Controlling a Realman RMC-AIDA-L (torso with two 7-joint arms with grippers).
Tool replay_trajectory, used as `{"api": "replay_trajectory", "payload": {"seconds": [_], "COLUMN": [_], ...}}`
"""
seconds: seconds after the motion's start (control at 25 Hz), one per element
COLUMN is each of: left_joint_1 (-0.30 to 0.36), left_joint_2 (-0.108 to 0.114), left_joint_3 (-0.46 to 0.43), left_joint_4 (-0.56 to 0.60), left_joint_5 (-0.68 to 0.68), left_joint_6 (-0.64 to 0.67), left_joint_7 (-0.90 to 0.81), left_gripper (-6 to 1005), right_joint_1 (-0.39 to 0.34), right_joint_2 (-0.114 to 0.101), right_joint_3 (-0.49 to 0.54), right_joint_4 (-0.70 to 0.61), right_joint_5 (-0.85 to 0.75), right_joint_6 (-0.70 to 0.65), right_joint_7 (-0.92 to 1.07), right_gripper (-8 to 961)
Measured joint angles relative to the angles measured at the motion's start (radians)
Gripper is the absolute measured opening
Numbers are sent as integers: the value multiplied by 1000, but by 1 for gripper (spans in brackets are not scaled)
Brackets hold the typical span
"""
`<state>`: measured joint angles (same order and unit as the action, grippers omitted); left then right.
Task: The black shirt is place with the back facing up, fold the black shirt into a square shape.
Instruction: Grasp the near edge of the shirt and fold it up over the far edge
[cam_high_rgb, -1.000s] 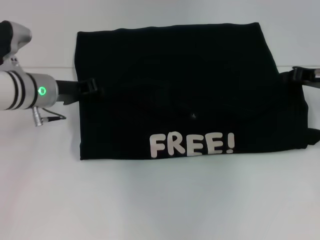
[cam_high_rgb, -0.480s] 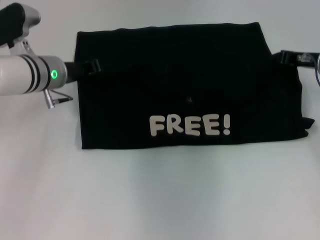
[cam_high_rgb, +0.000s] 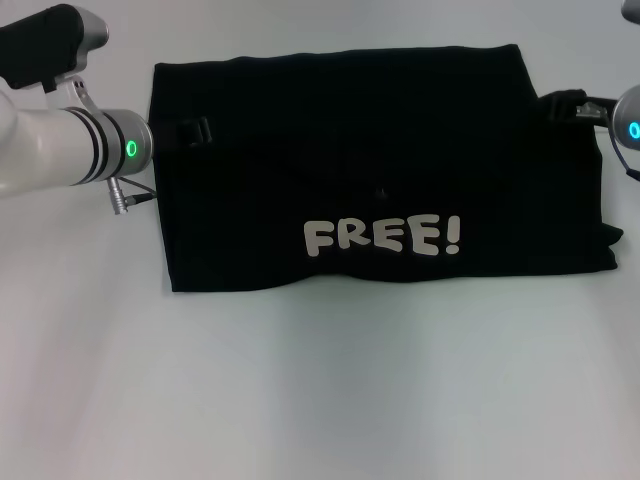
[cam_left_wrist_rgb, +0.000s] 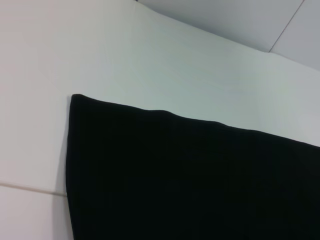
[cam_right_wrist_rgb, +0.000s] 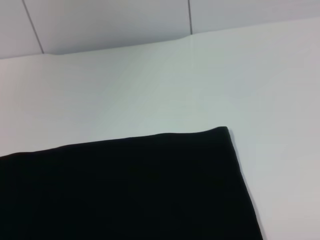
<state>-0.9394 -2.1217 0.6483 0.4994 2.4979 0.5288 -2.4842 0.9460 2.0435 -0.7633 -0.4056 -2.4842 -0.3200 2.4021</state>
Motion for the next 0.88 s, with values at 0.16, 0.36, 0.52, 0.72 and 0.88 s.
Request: {"api": "replay_trajectory", "payload": {"seconds": [0.16,0.36,0.52,0.72,0.88], "left_joint_1": [3,3,-1,-1,46], "left_joint_2": [-1,1,6,5,19], "left_joint_3": [0,9,21,18,10], "left_joint_4": [16,23,18,36,145], "left_joint_5": [-3,-2,-6,-9,-51], "left_joint_6": [1,28,59,95,298], "left_joint_7": [-13,-9,-1,-17,-73], "left_gripper": [66,67,69,167,289], "right_joint_1": [12,20,16,13,7], "right_joint_2": [-2,-3,-8,-20,-46], "right_joint_3": [-1,-21,-64,-90,-63], "right_joint_4": [-6,-1,5,-6,-99], "right_joint_5": [1,-5,-6,-7,1], "right_joint_6": [-3,-6,-28,-63,-262], "right_joint_7": [2,1,2,4,55], "right_gripper": [158,173,185,200,212]}}
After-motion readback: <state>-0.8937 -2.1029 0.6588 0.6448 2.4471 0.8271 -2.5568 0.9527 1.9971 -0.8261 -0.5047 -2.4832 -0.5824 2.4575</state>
